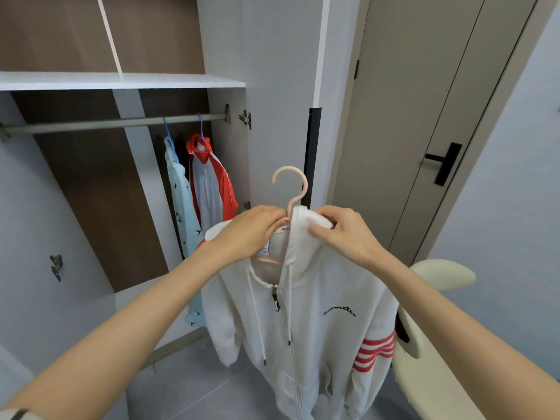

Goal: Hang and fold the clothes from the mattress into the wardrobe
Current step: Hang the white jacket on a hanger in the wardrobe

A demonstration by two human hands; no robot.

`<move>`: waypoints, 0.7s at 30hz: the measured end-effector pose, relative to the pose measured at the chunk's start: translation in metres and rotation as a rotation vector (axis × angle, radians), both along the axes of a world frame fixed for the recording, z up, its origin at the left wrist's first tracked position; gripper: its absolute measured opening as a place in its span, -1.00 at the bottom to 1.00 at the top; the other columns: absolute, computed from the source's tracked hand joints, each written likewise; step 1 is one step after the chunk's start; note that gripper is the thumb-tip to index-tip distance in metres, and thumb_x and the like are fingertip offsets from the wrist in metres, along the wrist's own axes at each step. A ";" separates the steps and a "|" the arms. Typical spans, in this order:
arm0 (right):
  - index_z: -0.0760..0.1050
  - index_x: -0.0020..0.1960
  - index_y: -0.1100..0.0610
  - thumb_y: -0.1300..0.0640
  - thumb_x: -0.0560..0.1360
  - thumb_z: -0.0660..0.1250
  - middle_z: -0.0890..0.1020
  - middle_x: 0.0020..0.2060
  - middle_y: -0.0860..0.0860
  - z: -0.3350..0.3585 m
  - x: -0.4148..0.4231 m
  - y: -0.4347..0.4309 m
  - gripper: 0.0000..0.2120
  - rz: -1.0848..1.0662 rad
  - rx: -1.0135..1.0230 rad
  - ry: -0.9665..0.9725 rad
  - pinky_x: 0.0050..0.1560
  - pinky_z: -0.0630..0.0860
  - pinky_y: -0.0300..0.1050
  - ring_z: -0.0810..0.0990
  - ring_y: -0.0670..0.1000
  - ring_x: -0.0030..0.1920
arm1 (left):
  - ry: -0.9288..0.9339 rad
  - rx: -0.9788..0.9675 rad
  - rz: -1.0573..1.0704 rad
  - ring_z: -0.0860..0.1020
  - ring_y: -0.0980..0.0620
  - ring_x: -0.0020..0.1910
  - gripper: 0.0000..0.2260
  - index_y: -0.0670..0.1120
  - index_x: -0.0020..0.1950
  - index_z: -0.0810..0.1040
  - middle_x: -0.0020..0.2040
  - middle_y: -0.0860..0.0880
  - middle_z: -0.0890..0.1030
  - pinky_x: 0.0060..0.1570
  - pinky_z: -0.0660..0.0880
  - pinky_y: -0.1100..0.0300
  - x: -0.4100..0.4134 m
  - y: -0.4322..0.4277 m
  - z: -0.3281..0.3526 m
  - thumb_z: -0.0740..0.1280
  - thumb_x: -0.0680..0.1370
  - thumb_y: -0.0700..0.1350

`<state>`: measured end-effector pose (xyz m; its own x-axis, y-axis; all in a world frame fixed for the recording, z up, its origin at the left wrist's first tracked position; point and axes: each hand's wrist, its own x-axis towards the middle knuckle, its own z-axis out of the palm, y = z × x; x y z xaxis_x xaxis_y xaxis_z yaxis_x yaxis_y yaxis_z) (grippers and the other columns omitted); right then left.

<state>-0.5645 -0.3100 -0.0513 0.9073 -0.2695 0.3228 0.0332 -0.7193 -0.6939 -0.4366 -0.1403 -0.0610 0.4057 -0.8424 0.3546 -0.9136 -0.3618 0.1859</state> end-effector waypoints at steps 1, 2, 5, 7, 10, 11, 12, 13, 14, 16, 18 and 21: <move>0.57 -0.12 -0.08 0.05 0.49 0.33 0.50 -0.42 -0.15 -0.001 -0.002 -0.003 -0.94 0.010 -0.050 -0.011 -0.29 0.33 -0.17 0.38 -0.14 -0.37 | -0.001 -0.023 0.015 0.48 -0.07 -0.13 -0.77 -0.12 -0.11 0.46 -0.20 0.00 0.49 -0.10 0.41 -0.01 0.001 0.001 0.000 0.13 0.65 -0.05; 0.59 -0.05 -0.11 0.01 0.52 0.30 0.48 -0.45 -0.16 -0.002 -0.004 -0.005 -0.90 0.006 -0.116 -0.024 -0.29 0.34 -0.13 0.38 -0.11 -0.37 | -0.002 -0.041 0.026 0.48 -0.08 -0.16 -0.77 -0.11 -0.12 0.44 -0.23 0.02 0.47 -0.13 0.42 -0.02 0.001 0.002 0.000 0.13 0.65 -0.04; 0.60 0.11 -0.10 -0.03 0.61 0.18 0.38 -0.51 -0.08 -0.006 -0.008 -0.006 -0.77 -0.055 -0.380 -0.061 -0.32 0.32 -0.08 0.39 0.00 -0.37 | -0.067 0.009 0.073 0.52 -0.13 -0.17 -0.87 -0.06 -0.06 0.46 -0.21 0.01 0.52 -0.19 0.46 -0.02 -0.001 0.001 0.000 0.16 0.62 -0.09; 0.60 0.09 -0.04 -0.01 0.63 0.14 0.36 -0.51 -0.06 -0.009 -0.009 -0.006 -0.74 -0.090 -0.518 -0.069 -0.32 0.34 -0.06 0.44 0.11 -0.34 | -0.112 0.044 0.112 0.54 -0.17 -0.16 -0.90 -0.05 0.00 0.47 -0.16 -0.03 0.58 -0.19 0.48 -0.03 -0.005 -0.001 -0.002 0.19 0.57 -0.20; 0.51 -0.18 0.12 0.05 0.63 0.15 0.35 -0.53 -0.02 -0.019 -0.011 -0.021 -0.72 -0.171 -0.514 -0.088 -0.31 0.40 -0.02 0.37 0.17 -0.39 | -0.145 0.082 0.188 0.55 -0.18 -0.13 -0.79 -0.04 0.08 0.48 -0.11 -0.07 0.59 -0.18 0.48 0.00 -0.008 -0.001 -0.002 0.18 0.53 -0.28; 0.44 -0.24 0.14 0.07 0.62 0.16 0.33 -0.54 -0.01 -0.023 -0.014 -0.030 -0.71 -0.204 -0.492 -0.097 -0.33 0.38 -0.03 0.33 0.16 -0.42 | -0.151 0.083 0.216 0.55 -0.18 -0.11 -0.77 -0.04 0.11 0.49 -0.10 -0.08 0.60 -0.16 0.49 -0.01 -0.006 0.001 -0.001 0.18 0.54 -0.28; 0.44 -0.26 0.17 0.09 0.61 0.18 0.34 -0.55 0.00 -0.026 -0.017 -0.039 -0.70 -0.236 -0.469 -0.107 -0.34 0.37 -0.04 0.32 0.16 -0.43 | -0.156 0.071 0.236 0.56 -0.18 -0.10 -0.77 -0.03 0.12 0.49 -0.09 -0.09 0.60 -0.14 0.50 -0.02 -0.002 0.004 0.000 0.18 0.55 -0.26; 0.48 -0.24 0.18 0.09 0.61 0.19 0.37 -0.54 0.02 -0.030 -0.020 -0.047 -0.70 -0.269 -0.435 -0.114 -0.33 0.36 -0.05 0.33 0.15 -0.43 | -0.152 0.060 0.247 0.55 -0.18 -0.09 -0.78 -0.02 0.14 0.49 -0.07 -0.09 0.61 -0.14 0.50 -0.01 0.001 0.006 0.003 0.18 0.56 -0.24; 0.53 -0.19 0.17 0.07 0.61 0.19 0.41 -0.52 0.04 -0.033 -0.021 -0.051 -0.71 -0.286 -0.384 -0.126 -0.32 0.36 -0.05 0.35 0.13 -0.42 | -0.153 0.042 0.243 0.55 -0.18 -0.08 -0.79 -0.01 0.15 0.50 -0.05 -0.09 0.61 -0.14 0.49 0.00 0.004 0.007 0.005 0.19 0.58 -0.20; 0.61 -0.06 0.08 0.01 0.61 0.20 0.55 -0.39 0.02 -0.033 -0.021 -0.048 -0.75 -0.234 -0.200 -0.123 -0.21 0.41 -0.05 0.44 0.06 -0.34 | -0.163 0.031 0.231 0.55 -0.18 -0.07 -0.82 -0.02 0.16 0.51 -0.03 -0.10 0.61 -0.12 0.49 -0.01 0.006 0.008 0.011 0.19 0.60 -0.15; 0.55 0.20 -0.05 -0.03 0.58 0.25 0.65 -0.13 -0.11 -0.030 -0.021 -0.041 -0.76 -0.119 -0.026 -0.035 -0.05 0.44 -0.17 0.54 -0.05 -0.14 | -0.183 0.030 0.238 0.55 -0.17 -0.06 -0.83 -0.03 0.14 0.51 -0.03 -0.09 0.61 -0.09 0.50 -0.03 0.005 0.010 0.016 0.18 0.61 -0.12; 0.35 0.38 0.02 -0.02 0.50 0.39 0.52 0.06 -0.16 -0.039 -0.025 -0.045 -0.50 -0.070 -0.018 0.159 0.03 0.36 -0.28 0.47 -0.10 0.07 | -0.159 -0.051 0.256 0.56 -0.17 -0.07 -0.83 -0.09 0.08 0.54 -0.08 -0.11 0.62 -0.07 0.48 -0.03 0.005 0.020 0.021 0.18 0.61 -0.08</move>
<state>-0.5890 -0.3548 -0.0903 0.9266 -0.3291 0.1817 -0.1267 -0.7285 -0.6733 -0.4314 -0.1203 -0.0400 0.5386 -0.6993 0.4700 -0.8128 -0.5782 0.0713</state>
